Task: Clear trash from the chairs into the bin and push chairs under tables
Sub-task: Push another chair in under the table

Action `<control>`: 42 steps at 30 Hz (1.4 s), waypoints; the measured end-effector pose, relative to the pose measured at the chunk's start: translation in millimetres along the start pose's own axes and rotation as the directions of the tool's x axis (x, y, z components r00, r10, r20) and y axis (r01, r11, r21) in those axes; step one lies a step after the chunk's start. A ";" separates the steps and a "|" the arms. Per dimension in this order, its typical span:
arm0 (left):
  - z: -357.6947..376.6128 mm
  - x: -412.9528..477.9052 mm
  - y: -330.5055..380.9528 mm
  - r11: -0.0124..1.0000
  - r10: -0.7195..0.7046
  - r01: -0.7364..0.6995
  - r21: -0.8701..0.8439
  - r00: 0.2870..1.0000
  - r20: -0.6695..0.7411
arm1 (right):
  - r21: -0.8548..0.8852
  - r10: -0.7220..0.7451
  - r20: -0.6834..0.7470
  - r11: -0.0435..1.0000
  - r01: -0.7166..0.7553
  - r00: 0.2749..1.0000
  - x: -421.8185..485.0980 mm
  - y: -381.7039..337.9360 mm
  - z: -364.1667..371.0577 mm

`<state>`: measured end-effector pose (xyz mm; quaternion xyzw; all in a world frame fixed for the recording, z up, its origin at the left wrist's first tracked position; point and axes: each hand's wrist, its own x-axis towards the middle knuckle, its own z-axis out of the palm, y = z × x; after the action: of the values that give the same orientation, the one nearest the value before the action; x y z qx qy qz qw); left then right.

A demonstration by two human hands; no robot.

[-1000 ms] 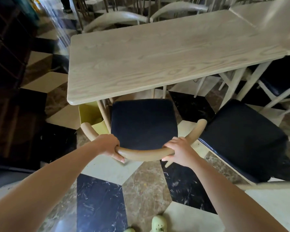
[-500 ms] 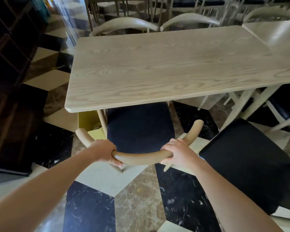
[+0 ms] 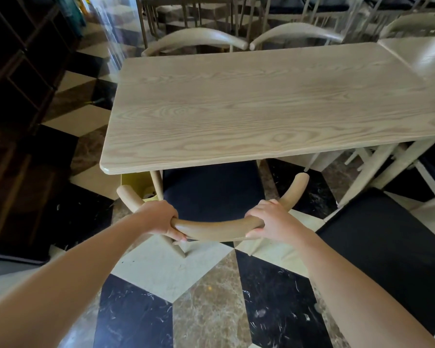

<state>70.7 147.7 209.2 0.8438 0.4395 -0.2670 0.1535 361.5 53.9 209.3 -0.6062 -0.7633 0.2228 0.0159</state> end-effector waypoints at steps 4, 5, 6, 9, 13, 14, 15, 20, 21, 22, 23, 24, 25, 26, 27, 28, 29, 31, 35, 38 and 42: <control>-8.3 5.3 -4.1 1.000 0.001 -0.001 -0.009 1.000 -0.019 | -0.022 -0.014 -0.005 1.000 0.013 1.000 9.6 3.4 -7.9; -9.3 6.3 -4.4 1.000 0.002 -0.002 -0.014 1.000 -0.018 | -0.021 -0.010 -0.002 1.000 0.010 1.000 11.1 4.7 -8.6; -9.4 7.2 -4.2 1.000 0.003 -0.003 -0.024 1.000 -0.015 | -0.026 -0.016 -0.006 1.000 0.016 1.000 11.9 5.7 -8.7; -3.5 7.3 -1.6 0.997 -0.003 0.002 -0.078 1.000 -0.002 | -0.030 -0.010 0.002 1.000 0.010 1.000 10.0 7.3 -3.9; 2.5 6.1 0.0 0.997 -0.003 0.002 -0.072 1.000 -0.009 | -0.031 -0.023 -0.004 0.999 0.023 1.000 8.2 8.3 2.2; 1.9 6.1 0.2 0.998 -0.002 0.002 -0.070 1.000 -0.004 | -0.040 -0.035 -0.007 0.999 0.035 0.999 8.3 8.4 1.2; 1.2 6.5 0.8 0.998 0.001 -0.001 -0.065 1.000 0.002 | -0.046 -0.039 -0.001 0.998 0.039 0.999 8.2 8.8 -0.3; 3.4 12.8 7.8 0.999 0.002 -0.003 -0.041 1.000 -0.030 | -0.077 -0.056 0.026 0.995 0.058 0.998 10.3 20.2 -6.5; 4.2 14.0 9.0 0.999 -0.001 -0.001 -0.033 0.999 -0.041 | -0.078 -0.058 0.030 0.995 0.060 0.998 11.7 24.4 -5.3; 4.8 13.9 9.6 1.000 -0.007 0.005 -0.028 0.999 -0.053 | -0.079 -0.055 0.039 0.995 0.058 0.998 13.5 28.1 -3.5; 5.2 12.9 10.2 1.000 -0.014 0.013 -0.024 0.997 -0.071 | -0.083 -0.054 0.049 0.995 0.058 0.997 15.1 31.0 -1.3; 5.5 11.2 11.1 1.000 -0.019 0.018 -0.010 0.995 -0.098 | -0.095 -0.061 0.049 0.993 0.066 0.997 16.0 32.2 0.0; 5.6 8.7 12.4 1.000 -0.022 0.024 0.012 0.990 -0.136 | -0.108 -0.071 0.045 0.991 0.076 0.996 16.3 32.9 1.1; 7.2 5.6 13.9 0.999 -0.027 0.034 0.030 0.982 -0.186 | -0.125 -0.082 0.031 0.988 0.085 0.996 15.8 32.6 2.0; 10.5 2.2 16.1 0.998 -0.038 0.047 0.028 0.968 -0.248 | -0.146 -0.088 0.004 0.985 0.087 0.996 14.3 32.2 2.9; 16.1 -1.3 18.6 0.998 -0.057 0.058 -0.008 0.947 -0.315 | -0.168 -0.084 -0.035 0.983 0.077 0.996 12.0 31.3 5.0; 22.2 -5.0 22.1 0.995 -0.087 0.063 -0.077 0.923 -0.375 | -0.182 -0.073 -0.095 0.982 0.055 0.993 7.9 29.9 8.4; 33.0 -9.8 27.4 0.974 -0.150 0.057 -0.219 0.886 -0.438 | -0.153 -0.017 -0.247 0.988 -0.021 0.969 -1.4 26.0 21.5; 35.7 -5.8 25.7 0.955 -0.158 0.029 -0.294 0.891 -0.425 | -0.085 0.024 -0.436 0.994 -0.068 0.900 -5.6 25.0 43.5; 36.7 -4.5 22.0 0.955 -0.133 -0.004 -0.297 0.888 -0.439 | -0.109 0.010 -0.454 0.992 -0.067 0.891 -3.3 26.7 43.9; 38.8 -6.2 24.2 0.964 -0.120 -0.015 -0.266 0.866 -0.485 | -0.109 0.010 -0.444 0.992 -0.065 0.896 -4.2 29.1 46.9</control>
<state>75.5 110.8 182.0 0.8439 0.5184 0.0149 0.1376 375.5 39.7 157.6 -0.6554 -0.7399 0.0329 0.1481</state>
